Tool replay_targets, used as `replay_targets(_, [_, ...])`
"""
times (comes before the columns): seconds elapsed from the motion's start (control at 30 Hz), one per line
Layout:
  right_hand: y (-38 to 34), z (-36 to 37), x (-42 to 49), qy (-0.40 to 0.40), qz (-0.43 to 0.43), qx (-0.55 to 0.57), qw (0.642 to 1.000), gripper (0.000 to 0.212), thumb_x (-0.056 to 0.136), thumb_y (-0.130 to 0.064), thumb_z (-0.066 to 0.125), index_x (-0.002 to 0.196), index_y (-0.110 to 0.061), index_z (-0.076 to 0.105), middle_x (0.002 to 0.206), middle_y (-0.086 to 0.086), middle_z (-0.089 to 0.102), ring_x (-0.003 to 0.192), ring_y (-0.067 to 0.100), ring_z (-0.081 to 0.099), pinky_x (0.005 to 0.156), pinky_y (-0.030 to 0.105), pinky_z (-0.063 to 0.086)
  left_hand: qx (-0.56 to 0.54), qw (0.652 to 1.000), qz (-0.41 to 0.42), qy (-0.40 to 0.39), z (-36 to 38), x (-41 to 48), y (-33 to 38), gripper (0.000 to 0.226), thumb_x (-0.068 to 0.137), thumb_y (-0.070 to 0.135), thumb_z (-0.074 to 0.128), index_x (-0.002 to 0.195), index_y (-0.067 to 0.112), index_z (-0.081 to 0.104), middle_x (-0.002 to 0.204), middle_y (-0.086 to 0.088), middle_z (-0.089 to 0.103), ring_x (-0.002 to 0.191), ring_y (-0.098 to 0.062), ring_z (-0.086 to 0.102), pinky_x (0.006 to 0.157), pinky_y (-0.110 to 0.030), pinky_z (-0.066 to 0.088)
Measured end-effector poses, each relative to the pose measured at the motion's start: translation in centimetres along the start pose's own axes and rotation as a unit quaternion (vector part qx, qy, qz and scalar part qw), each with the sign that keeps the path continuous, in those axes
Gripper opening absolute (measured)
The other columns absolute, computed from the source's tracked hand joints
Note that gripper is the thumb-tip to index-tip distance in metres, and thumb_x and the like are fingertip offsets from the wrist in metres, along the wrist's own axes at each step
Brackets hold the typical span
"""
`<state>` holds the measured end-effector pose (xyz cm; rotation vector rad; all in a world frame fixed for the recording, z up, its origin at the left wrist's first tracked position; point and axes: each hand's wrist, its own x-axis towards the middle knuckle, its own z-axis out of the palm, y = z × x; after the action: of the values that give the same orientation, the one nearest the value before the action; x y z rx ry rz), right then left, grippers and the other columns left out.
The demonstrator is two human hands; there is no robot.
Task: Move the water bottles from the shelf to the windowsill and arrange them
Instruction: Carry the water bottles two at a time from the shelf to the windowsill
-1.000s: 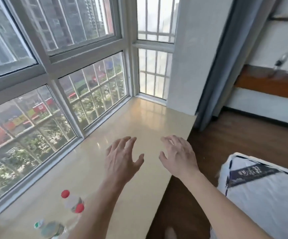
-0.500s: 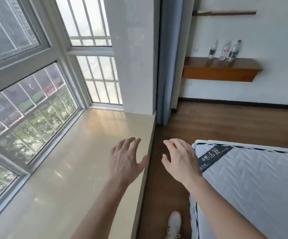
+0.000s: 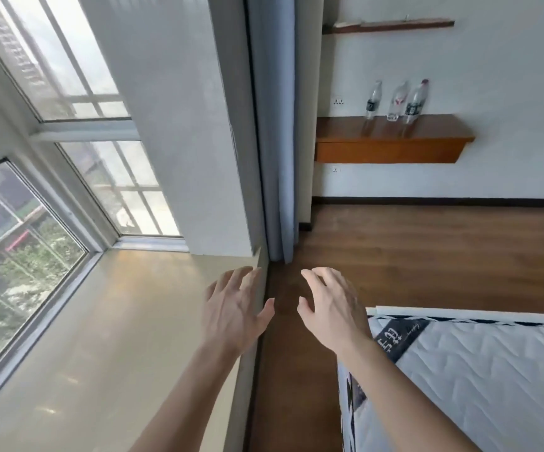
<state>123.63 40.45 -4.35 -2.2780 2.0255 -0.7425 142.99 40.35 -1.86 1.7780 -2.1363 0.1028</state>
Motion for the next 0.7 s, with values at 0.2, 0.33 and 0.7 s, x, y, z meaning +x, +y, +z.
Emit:
replay_targets(0.2, [4.6,0.5,5.9,0.009,0.006,-0.008,1.0,0.043,0.081,-0.029,0.069,0.122,-0.017,0.065,0.112,0.001,0.064,0.11,0.024,0.06,0.094,0.04,0.052,-0.013,1.0,0.011,0.002,2.2,7.1,2.1,0.055,0.083,0.053,0.05,0.131,0.026,0.056,0.13,0.007,0.06,0.117,-0.02,0.056,0.094,-0.038,0.046])
replay_targets(0.33, [7.0,1.3,9.1,0.014,0.024,-0.009,1.0,0.041,0.08,-0.03,0.069,0.12,-0.018,0.065,0.11,0.0,0.064,0.109,0.023,0.06,0.091,0.04,0.053,-0.015,0.999,0.026,-0.01,4.0,11.7,2.8,0.055,0.082,0.053,0.049,0.13,0.026,0.056,0.128,0.007,0.061,0.116,-0.021,0.056,0.093,-0.038,0.048])
replay_targets(0.7, [14.0,4.8,22.0,-0.003,0.09,-0.053,0.995,0.041,0.08,-0.031,0.072,0.119,-0.02,0.066,0.115,0.0,0.066,0.106,0.023,0.063,0.085,0.038,0.054,-0.042,0.996,0.071,-0.03,11.3,27.3,4.4,0.055,0.083,0.052,0.056,0.13,0.026,0.055,0.127,0.008,0.06,0.117,-0.021,0.055,0.093,-0.04,0.05])
